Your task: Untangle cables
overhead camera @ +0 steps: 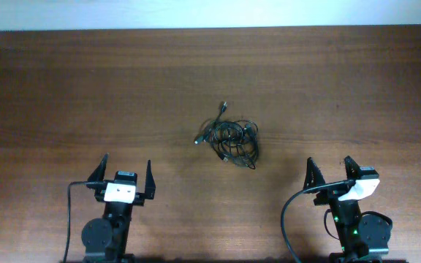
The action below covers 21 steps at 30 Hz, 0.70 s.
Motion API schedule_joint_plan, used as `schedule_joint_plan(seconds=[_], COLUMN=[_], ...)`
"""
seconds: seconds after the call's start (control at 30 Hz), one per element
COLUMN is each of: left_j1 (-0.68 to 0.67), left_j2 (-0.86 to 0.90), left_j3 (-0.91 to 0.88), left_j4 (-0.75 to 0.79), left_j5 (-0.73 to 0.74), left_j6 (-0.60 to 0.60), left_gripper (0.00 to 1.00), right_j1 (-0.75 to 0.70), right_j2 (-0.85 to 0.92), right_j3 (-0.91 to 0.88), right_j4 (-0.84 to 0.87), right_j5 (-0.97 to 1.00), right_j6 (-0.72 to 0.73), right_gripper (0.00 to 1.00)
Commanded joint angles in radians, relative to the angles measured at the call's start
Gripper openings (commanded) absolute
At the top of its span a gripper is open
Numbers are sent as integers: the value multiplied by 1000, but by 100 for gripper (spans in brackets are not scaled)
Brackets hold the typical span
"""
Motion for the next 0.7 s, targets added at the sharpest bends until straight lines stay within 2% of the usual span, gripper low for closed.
schedule_joint_plan(seconds=[0.0,0.4,0.5,0.67], left_j1=[-3,-2,-2,-2], left_j2=[-7,-7,-2,103], left_j3=[1,37,69,149], left_j4=[5,-5,-23,-28], left_j5=[84,108,108,108], left_j6=[1,-8,-10,-10], left_gripper=[99,99,99,99], right_j1=[9,8,8,8], right_j2=[-3,-3,-3,-3], right_j3=[-7,71,123,216], right_j4=[29,24,-27,-116], right_j5=[-13,-30,-30,-37], right_j6=[5,2,-6,-51], right_gripper=[99,99,99,99])
